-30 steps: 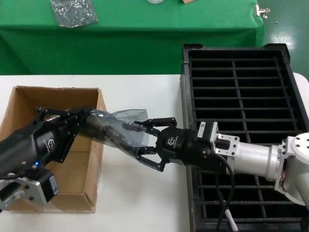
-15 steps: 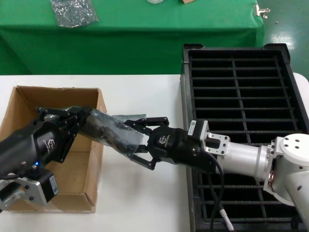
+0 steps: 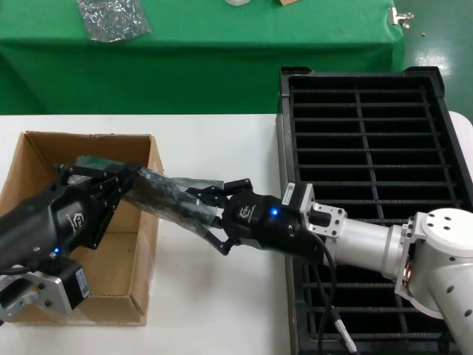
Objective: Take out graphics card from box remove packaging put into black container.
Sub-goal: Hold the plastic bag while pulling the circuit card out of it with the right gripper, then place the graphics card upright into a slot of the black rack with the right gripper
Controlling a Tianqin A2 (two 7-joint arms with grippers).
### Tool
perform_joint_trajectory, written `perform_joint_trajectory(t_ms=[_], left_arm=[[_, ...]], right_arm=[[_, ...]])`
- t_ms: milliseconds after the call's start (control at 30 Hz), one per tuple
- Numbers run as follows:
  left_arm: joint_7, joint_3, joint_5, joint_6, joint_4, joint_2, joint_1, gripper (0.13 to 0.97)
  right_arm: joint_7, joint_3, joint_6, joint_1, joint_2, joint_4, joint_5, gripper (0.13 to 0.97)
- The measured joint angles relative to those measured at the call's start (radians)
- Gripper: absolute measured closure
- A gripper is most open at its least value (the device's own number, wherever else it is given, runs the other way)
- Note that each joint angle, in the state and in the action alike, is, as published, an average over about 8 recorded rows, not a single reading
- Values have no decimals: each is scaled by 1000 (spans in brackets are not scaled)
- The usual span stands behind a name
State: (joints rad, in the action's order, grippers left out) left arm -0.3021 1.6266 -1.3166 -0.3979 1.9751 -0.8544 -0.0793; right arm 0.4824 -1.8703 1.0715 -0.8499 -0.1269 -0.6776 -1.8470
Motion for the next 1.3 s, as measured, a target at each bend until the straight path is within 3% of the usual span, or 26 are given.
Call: perform_joint_trajectory(t_ms=[267, 500, 733, 1033, 1300], left_arm=[[0, 0, 0, 0, 0, 0, 0, 958], [0, 0, 0, 0, 0, 0, 0, 958], [0, 0, 0, 0, 0, 0, 0, 958], [0, 0, 0, 0, 0, 0, 0, 958], [0, 0, 0, 0, 0, 0, 0, 958]], right_arm=[[-135, -3, -24, 83, -82, -210, 2, 907], [-252, 22, -19, 208, -238, -507, -23, 907], [-286, 99, -4, 328, -398, -721, -78, 907], [-283, 262, -23, 506, -588, -874, -146, 907], [-251, 424, -124, 636, -628, -921, -185, 907]])
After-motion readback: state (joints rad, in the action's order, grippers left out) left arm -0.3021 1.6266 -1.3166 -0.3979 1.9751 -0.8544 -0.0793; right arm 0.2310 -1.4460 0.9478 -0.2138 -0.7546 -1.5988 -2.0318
